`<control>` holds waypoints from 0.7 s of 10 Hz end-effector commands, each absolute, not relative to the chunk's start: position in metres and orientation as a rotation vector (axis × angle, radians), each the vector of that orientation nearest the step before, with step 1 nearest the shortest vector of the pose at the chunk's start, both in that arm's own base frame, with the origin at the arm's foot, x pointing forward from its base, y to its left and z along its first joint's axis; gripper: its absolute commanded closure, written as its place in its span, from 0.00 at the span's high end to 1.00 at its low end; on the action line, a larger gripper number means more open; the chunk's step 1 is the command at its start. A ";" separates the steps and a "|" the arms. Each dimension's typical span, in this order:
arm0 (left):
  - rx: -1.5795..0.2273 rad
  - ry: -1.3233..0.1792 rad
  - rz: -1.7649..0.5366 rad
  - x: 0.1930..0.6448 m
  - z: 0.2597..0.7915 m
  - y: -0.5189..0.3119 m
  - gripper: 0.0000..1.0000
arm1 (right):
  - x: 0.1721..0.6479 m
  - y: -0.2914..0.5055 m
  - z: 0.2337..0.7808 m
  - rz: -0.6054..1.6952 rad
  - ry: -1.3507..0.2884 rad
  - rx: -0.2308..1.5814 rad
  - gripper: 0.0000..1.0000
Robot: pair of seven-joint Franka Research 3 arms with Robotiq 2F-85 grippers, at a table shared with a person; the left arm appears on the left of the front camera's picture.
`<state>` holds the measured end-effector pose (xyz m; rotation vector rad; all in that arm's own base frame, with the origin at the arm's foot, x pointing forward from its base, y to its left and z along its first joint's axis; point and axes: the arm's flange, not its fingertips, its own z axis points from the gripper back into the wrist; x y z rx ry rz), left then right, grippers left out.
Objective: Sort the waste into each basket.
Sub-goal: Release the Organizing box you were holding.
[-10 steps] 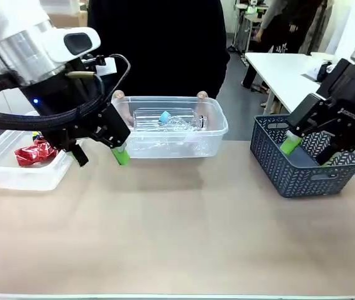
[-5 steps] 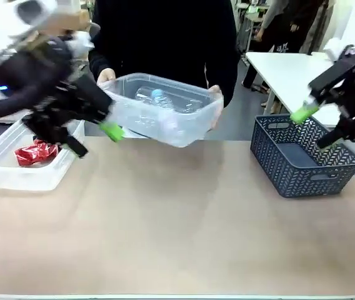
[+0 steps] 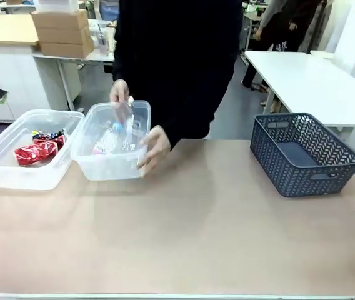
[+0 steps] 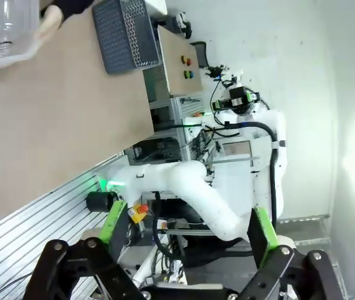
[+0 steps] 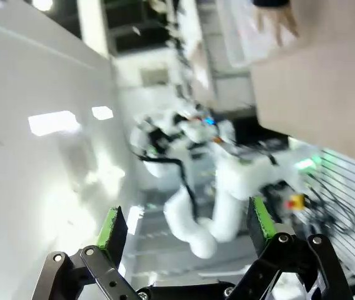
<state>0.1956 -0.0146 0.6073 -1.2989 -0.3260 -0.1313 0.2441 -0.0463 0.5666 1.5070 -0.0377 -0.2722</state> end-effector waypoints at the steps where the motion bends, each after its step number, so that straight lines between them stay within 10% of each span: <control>1: -1.270 -0.334 -0.163 0.194 0.613 -0.035 1.00 | 0.235 -0.027 0.576 -0.177 -0.015 1.414 1.00; 7: -1.270 -0.334 -0.163 0.194 0.613 -0.035 1.00 | 0.235 -0.027 0.576 -0.177 -0.015 1.414 1.00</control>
